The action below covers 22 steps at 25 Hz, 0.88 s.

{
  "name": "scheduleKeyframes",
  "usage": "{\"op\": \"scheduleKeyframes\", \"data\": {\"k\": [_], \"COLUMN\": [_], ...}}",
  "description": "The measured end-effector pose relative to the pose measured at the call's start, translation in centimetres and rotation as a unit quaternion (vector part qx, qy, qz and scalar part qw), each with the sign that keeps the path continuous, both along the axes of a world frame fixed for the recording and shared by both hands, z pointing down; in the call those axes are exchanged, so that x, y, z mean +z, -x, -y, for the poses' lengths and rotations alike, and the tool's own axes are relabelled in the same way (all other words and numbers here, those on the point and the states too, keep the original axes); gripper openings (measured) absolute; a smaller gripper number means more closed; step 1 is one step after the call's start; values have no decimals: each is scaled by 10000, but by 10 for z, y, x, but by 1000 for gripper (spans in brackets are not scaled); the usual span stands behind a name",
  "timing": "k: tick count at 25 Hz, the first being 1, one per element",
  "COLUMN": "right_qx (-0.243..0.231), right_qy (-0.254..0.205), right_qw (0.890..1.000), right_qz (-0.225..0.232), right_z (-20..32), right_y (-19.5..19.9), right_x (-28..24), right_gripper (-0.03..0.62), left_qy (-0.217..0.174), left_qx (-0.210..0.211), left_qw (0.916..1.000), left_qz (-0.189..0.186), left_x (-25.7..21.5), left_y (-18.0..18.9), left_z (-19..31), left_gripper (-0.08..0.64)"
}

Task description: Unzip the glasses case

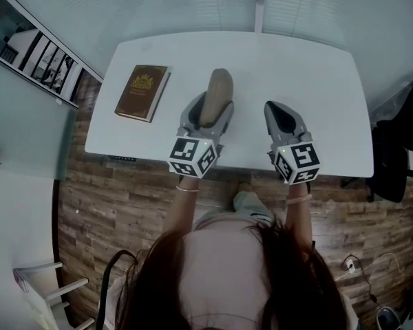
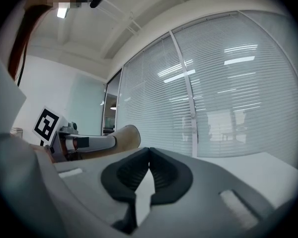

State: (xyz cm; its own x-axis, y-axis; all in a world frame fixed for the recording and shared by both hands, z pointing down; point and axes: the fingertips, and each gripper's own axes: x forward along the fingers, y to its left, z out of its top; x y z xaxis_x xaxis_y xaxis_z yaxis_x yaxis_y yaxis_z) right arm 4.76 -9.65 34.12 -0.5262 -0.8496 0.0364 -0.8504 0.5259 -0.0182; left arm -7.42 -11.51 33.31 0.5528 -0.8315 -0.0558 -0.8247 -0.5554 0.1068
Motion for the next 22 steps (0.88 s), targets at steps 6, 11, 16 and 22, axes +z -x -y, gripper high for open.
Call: {"op": "scheduleKeyframes", "data": {"k": [6, 11, 16, 22], "right_qx": [49, 110, 171, 285], "right_qy": [-75, -130, -189, -254], "right_qw": [9999, 9998, 9995, 9990], "right_qz": [-83, -136, -170, -244], "right_z": [-20, -35, -52, -76], "right_y": [15, 26, 36, 41], "right_x": [-7, -11, -16, -21], "right_gripper": [3, 3, 3, 3], "left_qy": [-77, -150, -202, -245], "left_qx": [-9, -37, -53, 0], "left_qw": [10000, 9999, 9998, 9997], "left_qz": [19, -21, -42, -65], "left_x": [-5, -9, -11, -14], "left_y": [17, 32, 46, 54], "left_z": [-19, -32, -49, -71], "left_gripper": [290, 290, 290, 290]}}
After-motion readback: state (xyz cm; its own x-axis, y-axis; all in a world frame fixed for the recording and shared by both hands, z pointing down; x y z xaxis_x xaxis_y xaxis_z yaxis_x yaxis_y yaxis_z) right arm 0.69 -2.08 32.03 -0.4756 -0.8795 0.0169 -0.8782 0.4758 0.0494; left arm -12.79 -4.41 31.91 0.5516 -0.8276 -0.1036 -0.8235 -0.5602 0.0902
